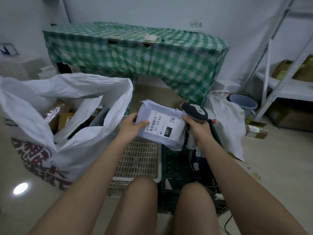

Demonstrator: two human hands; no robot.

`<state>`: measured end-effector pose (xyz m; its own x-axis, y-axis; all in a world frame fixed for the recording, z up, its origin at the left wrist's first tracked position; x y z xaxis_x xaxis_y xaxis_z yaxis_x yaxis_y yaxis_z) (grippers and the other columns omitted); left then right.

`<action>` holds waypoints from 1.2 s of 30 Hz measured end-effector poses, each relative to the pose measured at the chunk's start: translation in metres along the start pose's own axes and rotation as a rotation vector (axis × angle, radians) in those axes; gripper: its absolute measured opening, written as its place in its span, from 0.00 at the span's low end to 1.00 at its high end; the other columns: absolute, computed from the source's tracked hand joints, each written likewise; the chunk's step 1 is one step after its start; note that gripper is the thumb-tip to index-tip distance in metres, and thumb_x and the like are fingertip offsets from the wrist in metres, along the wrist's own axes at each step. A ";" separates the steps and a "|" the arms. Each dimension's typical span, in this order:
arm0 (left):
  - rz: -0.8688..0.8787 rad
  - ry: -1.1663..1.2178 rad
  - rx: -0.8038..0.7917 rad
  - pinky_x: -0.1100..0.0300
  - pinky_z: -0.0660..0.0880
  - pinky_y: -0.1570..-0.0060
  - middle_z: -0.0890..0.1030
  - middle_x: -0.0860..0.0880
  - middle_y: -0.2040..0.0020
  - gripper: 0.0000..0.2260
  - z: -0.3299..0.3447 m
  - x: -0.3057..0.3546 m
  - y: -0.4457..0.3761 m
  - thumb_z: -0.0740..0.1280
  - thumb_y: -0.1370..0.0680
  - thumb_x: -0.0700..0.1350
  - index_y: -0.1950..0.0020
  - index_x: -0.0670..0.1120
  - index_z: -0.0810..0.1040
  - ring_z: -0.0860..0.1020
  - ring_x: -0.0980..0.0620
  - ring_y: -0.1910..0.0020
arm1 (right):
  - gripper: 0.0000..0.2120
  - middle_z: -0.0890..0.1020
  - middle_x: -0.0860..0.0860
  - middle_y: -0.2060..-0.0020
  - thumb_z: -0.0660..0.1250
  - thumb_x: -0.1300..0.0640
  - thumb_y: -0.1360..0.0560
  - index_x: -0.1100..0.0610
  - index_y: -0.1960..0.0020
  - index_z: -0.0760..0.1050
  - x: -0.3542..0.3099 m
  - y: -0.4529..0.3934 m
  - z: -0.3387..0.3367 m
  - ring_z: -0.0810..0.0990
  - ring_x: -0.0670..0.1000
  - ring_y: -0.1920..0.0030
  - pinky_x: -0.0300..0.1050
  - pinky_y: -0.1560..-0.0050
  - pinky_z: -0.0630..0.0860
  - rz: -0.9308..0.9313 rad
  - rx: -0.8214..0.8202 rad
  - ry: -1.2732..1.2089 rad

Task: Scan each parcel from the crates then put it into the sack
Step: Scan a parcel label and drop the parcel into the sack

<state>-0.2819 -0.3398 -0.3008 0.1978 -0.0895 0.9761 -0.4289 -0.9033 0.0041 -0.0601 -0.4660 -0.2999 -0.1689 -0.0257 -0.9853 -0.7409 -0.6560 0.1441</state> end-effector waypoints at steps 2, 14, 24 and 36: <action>0.004 -0.036 0.029 0.49 0.78 0.46 0.80 0.46 0.45 0.13 -0.007 0.005 -0.003 0.71 0.24 0.44 0.43 0.44 0.75 0.79 0.48 0.49 | 0.21 0.82 0.53 0.47 0.77 0.58 0.31 0.62 0.41 0.78 -0.011 0.004 -0.002 0.80 0.51 0.47 0.47 0.45 0.76 -0.099 0.000 0.141; -0.099 -0.282 -0.024 0.67 0.69 0.70 0.81 0.43 0.45 0.18 -0.010 0.001 -0.032 0.70 0.24 0.44 0.37 0.38 0.75 0.78 0.53 0.60 | 0.22 0.82 0.46 0.47 0.79 0.58 0.34 0.53 0.42 0.78 -0.024 0.045 0.012 0.80 0.44 0.47 0.38 0.47 0.77 -0.265 -0.431 0.597; -0.109 -0.283 -0.014 0.54 0.77 0.51 0.80 0.43 0.41 0.20 -0.005 -0.003 -0.043 0.71 0.24 0.45 0.35 0.40 0.74 0.79 0.45 0.47 | 0.27 0.80 0.46 0.43 0.79 0.56 0.33 0.51 0.37 0.75 -0.016 0.063 0.008 0.79 0.46 0.43 0.47 0.41 0.76 -0.358 -0.490 0.697; -0.082 -0.307 -0.003 0.62 0.72 0.62 0.79 0.45 0.42 0.18 -0.003 0.010 -0.032 0.70 0.23 0.46 0.36 0.42 0.74 0.77 0.49 0.51 | 0.26 0.81 0.48 0.44 0.79 0.55 0.34 0.52 0.38 0.75 -0.027 0.071 0.003 0.79 0.47 0.44 0.48 0.42 0.76 -0.356 -0.475 0.704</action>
<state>-0.2693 -0.3106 -0.2907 0.4886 -0.1396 0.8613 -0.4030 -0.9116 0.0809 -0.1102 -0.5098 -0.2628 0.5681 -0.1137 -0.8151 -0.3022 -0.9500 -0.0781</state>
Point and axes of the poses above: each hand's wrist, its own y-axis away from the middle knuckle, its own z-axis out of the palm, x = y × z, the point moved 5 cm from there along -y, towards the middle knuckle
